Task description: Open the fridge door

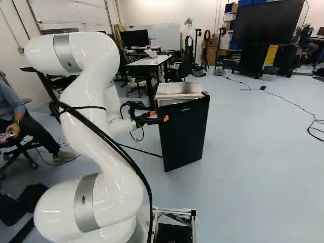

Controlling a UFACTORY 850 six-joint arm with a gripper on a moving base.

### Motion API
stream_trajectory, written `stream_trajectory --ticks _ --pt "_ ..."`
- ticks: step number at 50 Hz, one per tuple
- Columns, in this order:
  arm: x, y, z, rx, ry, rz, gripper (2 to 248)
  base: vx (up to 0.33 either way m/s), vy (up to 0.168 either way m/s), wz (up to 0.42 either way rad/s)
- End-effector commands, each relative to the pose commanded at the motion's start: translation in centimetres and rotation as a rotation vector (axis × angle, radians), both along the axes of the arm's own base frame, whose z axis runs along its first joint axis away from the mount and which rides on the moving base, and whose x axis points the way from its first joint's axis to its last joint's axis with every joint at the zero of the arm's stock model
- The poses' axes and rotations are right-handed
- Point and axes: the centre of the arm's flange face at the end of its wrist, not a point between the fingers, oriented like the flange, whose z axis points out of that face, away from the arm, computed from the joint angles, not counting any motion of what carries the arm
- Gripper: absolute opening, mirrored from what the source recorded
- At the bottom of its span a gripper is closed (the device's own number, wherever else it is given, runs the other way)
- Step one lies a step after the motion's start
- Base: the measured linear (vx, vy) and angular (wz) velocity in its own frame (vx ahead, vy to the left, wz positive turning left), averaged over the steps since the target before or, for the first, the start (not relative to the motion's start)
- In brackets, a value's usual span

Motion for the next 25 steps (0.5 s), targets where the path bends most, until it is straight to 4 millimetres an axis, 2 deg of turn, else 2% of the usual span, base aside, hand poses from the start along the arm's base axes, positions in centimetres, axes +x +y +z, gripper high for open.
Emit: stream_trajectory --ticks 25 --pt "-0.01 -0.02 0.38 -0.004 -0.01 -0.001 247 0.0 0.0 0.0"
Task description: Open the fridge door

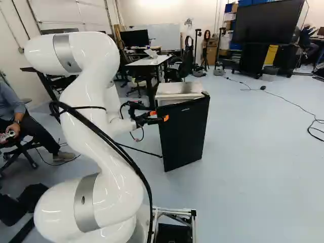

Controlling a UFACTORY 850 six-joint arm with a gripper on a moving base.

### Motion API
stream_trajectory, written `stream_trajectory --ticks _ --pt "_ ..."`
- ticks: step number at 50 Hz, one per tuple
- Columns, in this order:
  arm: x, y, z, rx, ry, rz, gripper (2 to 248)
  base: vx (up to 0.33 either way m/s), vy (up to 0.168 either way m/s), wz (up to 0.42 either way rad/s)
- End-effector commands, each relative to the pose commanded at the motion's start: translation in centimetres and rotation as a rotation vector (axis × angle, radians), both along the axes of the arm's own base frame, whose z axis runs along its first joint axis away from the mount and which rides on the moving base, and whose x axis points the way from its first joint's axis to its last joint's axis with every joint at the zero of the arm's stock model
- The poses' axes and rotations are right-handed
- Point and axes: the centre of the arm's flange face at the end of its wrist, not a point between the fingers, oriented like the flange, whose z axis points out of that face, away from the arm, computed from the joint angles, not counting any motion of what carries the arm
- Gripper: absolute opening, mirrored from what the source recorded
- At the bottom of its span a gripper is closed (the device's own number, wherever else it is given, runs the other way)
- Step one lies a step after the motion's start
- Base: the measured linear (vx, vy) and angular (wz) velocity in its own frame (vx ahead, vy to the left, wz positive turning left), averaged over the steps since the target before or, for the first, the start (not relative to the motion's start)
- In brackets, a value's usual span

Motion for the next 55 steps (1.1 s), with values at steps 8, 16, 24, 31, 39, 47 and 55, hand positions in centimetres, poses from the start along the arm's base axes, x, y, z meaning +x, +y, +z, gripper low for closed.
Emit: stream_trajectory --ticks 8,16,24,31,39,47,55 --pt "0.0 0.0 0.9 0.006 -0.015 0.0 247 0.0 0.0 0.0" --pt "-0.1 0.0 1.7 0.011 -0.027 0.001 247 0.0 0.0 0.0" --pt "-0.3 0.7 1.8 0.011 -0.028 0.016 247 0.0 0.0 0.0" --pt "-0.4 1.4 1.8 0.012 -0.029 0.03 247 0.0 0.0 0.0" --pt "-0.2 1.9 1.8 0.014 -0.033 0.037 247 0.0 0.0 0.0" --pt "0.7 2.2 1.7 0.018 -0.043 0.036 247 0.0 0.0 0.0" --pt "1.8 2.3 1.6 0.023 -0.055 0.029 247 0.0 0.0 0.0"
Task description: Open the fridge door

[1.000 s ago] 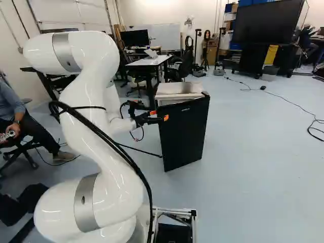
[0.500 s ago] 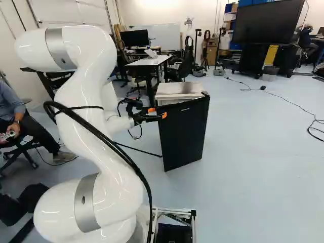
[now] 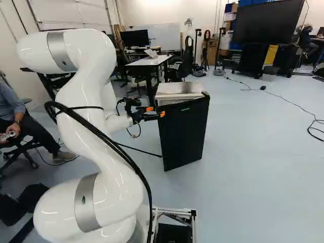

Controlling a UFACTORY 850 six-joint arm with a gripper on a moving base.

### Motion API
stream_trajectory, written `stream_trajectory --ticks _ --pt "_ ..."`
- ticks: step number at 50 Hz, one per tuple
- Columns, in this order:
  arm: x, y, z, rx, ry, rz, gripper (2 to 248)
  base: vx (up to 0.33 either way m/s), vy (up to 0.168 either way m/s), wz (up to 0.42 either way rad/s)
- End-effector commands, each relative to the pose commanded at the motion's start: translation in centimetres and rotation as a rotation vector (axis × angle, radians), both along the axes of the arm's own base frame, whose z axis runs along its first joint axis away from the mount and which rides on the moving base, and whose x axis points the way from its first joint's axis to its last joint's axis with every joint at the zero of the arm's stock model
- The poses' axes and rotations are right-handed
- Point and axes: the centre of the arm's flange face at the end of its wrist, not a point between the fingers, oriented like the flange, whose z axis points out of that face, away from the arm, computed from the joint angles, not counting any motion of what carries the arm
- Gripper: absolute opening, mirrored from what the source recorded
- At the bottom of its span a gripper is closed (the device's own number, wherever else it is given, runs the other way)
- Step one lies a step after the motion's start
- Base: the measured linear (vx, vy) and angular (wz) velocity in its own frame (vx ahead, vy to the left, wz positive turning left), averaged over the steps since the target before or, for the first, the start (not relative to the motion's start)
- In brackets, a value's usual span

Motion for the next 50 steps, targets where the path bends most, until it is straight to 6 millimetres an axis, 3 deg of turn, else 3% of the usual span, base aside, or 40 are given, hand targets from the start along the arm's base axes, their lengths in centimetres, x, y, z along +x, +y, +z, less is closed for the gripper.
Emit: stream_trajectory --ticks 22,50 --pt "1.9 -2.9 -0.2 0.009 -0.015 -0.083 247 0.0 0.0 0.0" --pt "-1.3 -8.7 -0.3 0.032 0.023 -0.39 247 0.0 0.0 0.0"
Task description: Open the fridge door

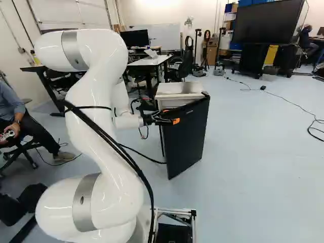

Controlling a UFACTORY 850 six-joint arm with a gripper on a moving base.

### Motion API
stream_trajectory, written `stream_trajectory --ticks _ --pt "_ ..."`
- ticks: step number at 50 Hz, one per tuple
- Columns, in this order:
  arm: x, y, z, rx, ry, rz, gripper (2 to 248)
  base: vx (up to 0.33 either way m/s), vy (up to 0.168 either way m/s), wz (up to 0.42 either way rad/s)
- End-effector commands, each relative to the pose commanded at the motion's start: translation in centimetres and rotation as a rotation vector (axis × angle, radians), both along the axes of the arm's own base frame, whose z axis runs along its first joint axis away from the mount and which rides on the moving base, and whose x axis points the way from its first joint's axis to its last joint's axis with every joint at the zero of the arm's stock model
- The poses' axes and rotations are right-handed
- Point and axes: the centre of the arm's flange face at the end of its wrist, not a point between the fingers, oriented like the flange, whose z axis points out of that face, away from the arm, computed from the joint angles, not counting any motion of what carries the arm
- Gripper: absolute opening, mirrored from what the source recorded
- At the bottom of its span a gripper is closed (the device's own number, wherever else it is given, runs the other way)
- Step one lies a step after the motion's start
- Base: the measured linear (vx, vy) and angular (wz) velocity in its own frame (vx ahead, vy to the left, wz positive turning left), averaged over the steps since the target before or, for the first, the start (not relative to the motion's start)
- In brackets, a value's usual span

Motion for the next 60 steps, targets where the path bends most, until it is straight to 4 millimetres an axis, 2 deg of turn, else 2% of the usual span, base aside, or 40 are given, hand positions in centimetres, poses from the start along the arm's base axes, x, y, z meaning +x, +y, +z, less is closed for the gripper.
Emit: stream_trajectory --ticks 28,60 --pt "-3.5 -5.5 -0.3 0.028 0.025 -0.362 247 0.0 0.0 0.0" --pt "-3.7 -6.1 0.3 -0.033 0.011 -0.393 247 0.0 0.0 0.0"
